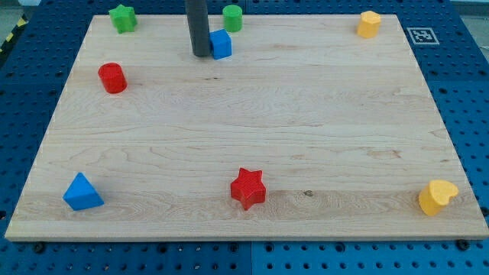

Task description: Slide the blue triangle bit a up

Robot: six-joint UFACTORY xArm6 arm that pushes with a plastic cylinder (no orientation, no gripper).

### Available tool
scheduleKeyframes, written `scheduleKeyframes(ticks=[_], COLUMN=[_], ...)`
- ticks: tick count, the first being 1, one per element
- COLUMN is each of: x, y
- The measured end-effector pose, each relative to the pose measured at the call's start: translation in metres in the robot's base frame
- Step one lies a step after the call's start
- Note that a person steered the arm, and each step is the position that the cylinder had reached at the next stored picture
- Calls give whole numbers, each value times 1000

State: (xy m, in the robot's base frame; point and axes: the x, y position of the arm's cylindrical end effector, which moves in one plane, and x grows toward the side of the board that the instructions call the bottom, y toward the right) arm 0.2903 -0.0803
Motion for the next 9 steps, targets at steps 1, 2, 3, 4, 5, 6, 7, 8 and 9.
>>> scheduleKeyframes(ticks=[1,2,3,4,5,6,7,8,9], x=[13,64,106,118,118,141,177,213,271], y=[0,1,1,-10,-56,-103,-147,-172,-172])
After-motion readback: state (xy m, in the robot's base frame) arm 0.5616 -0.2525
